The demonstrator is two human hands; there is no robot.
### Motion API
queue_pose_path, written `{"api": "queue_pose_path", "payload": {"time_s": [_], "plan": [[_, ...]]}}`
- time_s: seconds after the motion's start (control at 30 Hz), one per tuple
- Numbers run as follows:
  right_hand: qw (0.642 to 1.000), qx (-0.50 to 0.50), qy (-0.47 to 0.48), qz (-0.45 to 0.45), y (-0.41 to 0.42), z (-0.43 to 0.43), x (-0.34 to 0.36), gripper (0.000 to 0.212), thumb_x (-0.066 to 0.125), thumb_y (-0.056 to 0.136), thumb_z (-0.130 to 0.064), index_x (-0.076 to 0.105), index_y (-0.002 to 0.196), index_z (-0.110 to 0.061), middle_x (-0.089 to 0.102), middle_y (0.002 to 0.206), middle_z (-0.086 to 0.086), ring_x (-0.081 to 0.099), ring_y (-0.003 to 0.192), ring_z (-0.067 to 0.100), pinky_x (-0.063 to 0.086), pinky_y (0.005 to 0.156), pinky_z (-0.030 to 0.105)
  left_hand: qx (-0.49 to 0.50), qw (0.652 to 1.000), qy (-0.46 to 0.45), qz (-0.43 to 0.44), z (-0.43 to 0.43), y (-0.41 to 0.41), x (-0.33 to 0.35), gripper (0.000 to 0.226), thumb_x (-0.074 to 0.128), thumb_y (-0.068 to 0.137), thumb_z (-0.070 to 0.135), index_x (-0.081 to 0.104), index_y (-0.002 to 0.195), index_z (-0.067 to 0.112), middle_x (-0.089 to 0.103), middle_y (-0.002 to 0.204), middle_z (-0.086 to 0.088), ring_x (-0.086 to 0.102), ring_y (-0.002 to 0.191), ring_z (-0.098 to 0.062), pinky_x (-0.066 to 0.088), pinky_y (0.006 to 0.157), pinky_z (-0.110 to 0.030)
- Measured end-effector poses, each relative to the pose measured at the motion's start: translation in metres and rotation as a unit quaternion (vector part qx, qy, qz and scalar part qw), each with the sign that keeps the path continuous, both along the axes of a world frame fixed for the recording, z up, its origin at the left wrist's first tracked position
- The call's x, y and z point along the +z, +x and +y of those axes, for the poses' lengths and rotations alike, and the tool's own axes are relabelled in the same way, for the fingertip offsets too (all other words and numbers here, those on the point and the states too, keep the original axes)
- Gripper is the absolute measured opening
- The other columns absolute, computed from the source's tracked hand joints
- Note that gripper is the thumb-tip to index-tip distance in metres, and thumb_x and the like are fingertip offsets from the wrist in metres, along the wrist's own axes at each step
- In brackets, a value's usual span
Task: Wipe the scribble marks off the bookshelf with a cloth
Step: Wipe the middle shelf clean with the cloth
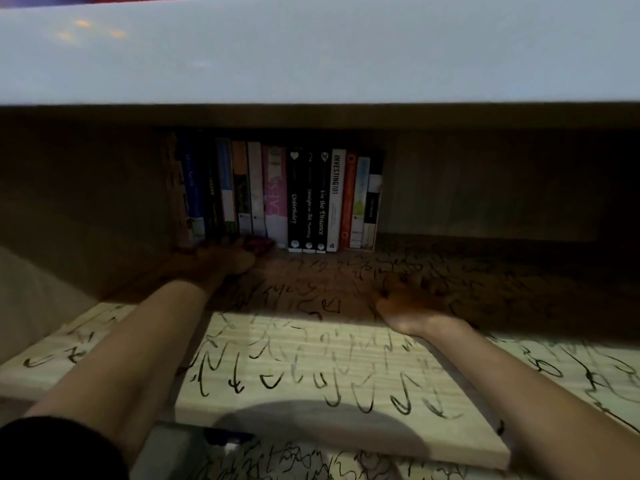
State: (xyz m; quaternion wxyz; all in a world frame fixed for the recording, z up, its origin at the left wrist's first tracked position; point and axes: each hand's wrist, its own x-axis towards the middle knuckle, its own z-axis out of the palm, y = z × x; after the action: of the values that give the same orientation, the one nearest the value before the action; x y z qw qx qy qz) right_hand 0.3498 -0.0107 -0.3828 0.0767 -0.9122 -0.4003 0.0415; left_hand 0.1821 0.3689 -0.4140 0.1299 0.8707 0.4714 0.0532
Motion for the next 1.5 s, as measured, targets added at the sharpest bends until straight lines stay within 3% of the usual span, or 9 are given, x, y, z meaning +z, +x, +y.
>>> {"api": "queue_pose_path", "payload": {"time_s": [0.17, 0.33, 0.47, 0.63, 0.9, 1.0, 1.1, 1.3, 1.5], "plan": [[1.0, 0.014, 0.008, 0.018, 0.003, 0.003, -0.001, 0.064, 0.021, 0.094, -0.062, 0.022, 0.15, -0.03, 0.005, 0.16, 0.013, 0.002, 0.143, 0.045, 0.002, 0.112, 0.064, 0.015, 0.998, 0.056, 0.021, -0.131, -0.002, 0.038, 0.098, 0.005, 0.07, 0.093, 0.009, 0.152, 0.039, 0.01, 0.158, 0.005, 0.008, 0.147, -0.027, -0.002, 0.119, -0.048], [0.997, 0.032, 0.038, 0.055, 0.001, 0.005, -0.001, 0.088, 0.018, 0.074, -0.07, 0.027, 0.149, -0.025, 0.017, 0.158, 0.012, 0.018, 0.142, 0.04, 0.014, 0.114, 0.057, -0.075, 0.993, 0.073, 0.047, -0.208, 0.016, 0.052, 0.068, 0.019, 0.092, 0.071, 0.009, 0.152, 0.041, 0.009, 0.16, 0.001, 0.006, 0.147, -0.029, -0.002, 0.117, -0.045], [0.994, 0.048, 0.072, 0.065, -0.005, -0.003, 0.002, 0.075, 0.024, 0.086, -0.063, 0.04, 0.143, -0.017, 0.032, 0.152, 0.015, 0.033, 0.136, 0.037, 0.026, 0.112, 0.047, -0.195, 0.977, 0.071, 0.041, -0.251, 0.017, 0.052, 0.045, 0.023, 0.101, 0.051, 0.021, 0.146, 0.05, 0.017, 0.159, 0.008, 0.01, 0.147, -0.02, -0.001, 0.119, -0.045], [0.989, 0.076, 0.104, 0.071, -0.009, -0.01, 0.006, 0.045, 0.031, 0.102, -0.034, 0.053, 0.132, -0.007, 0.047, 0.141, 0.019, 0.047, 0.125, 0.033, 0.037, 0.103, 0.035, -0.211, 0.975, 0.059, 0.043, -0.312, -0.009, 0.056, 0.048, 0.033, 0.101, 0.047, 0.026, 0.147, 0.035, 0.035, 0.152, -0.001, 0.035, 0.137, -0.025, 0.028, 0.111, -0.036], [0.989, 0.079, 0.103, 0.07, -0.01, -0.006, 0.005, 0.044, 0.033, 0.102, -0.03, 0.049, 0.134, -0.006, 0.045, 0.143, 0.018, 0.044, 0.128, 0.033, 0.035, 0.107, 0.038, -0.143, 0.987, 0.077, -0.006, -0.288, -0.086, 0.083, 0.018, 0.04, 0.102, 0.031, 0.052, 0.115, 0.033, 0.061, 0.083, 0.005, 0.058, 0.067, -0.006, 0.048, 0.061, -0.014], [0.989, 0.082, 0.097, 0.074, -0.007, -0.005, 0.004, 0.043, 0.034, 0.102, -0.029, 0.048, 0.135, -0.005, 0.043, 0.144, 0.018, 0.043, 0.129, 0.033, 0.034, 0.107, 0.035, 0.018, 0.999, 0.038, 0.022, -0.241, -0.139, 0.072, 0.059, 0.03, 0.093, 0.064, 0.043, 0.136, 0.026, 0.06, 0.12, -0.007, 0.06, 0.106, -0.025, 0.05, 0.092, -0.036], [0.989, 0.079, 0.099, 0.075, -0.004, -0.001, 0.002, 0.047, 0.034, 0.101, -0.034, 0.046, 0.138, -0.008, 0.041, 0.146, 0.017, 0.04, 0.131, 0.035, 0.031, 0.11, 0.041, 0.105, 0.989, 0.079, 0.065, -0.222, -0.163, 0.049, 0.069, 0.018, 0.093, 0.068, 0.016, 0.152, 0.033, 0.016, 0.16, -0.003, 0.019, 0.144, -0.028, 0.017, 0.117, -0.042], [0.992, 0.055, 0.086, 0.067, 0.009, 0.009, -0.007, 0.066, 0.03, 0.089, -0.054, 0.042, 0.141, -0.016, 0.032, 0.151, 0.019, 0.031, 0.136, 0.042, 0.027, 0.111, 0.051, 0.098, 0.99, 0.08, 0.067, -0.251, -0.148, 0.055, 0.054, 0.024, 0.099, 0.056, 0.022, 0.15, 0.035, 0.025, 0.156, -0.005, 0.024, 0.14, -0.033, 0.019, 0.113, -0.045], [0.991, 0.063, 0.089, 0.08, -0.006, -0.002, 0.002, 0.058, 0.031, 0.099, -0.044, 0.036, 0.145, -0.009, 0.033, 0.15, 0.019, 0.033, 0.136, 0.038, 0.027, 0.113, 0.047, -0.071, 0.993, 0.098, 0.002, -0.323, -0.122, 0.05, 0.033, 0.036, 0.1, 0.044, 0.045, 0.132, 0.042, 0.041, 0.113, 0.008, 0.032, 0.108, -0.015, 0.031, 0.099, -0.036]]}}
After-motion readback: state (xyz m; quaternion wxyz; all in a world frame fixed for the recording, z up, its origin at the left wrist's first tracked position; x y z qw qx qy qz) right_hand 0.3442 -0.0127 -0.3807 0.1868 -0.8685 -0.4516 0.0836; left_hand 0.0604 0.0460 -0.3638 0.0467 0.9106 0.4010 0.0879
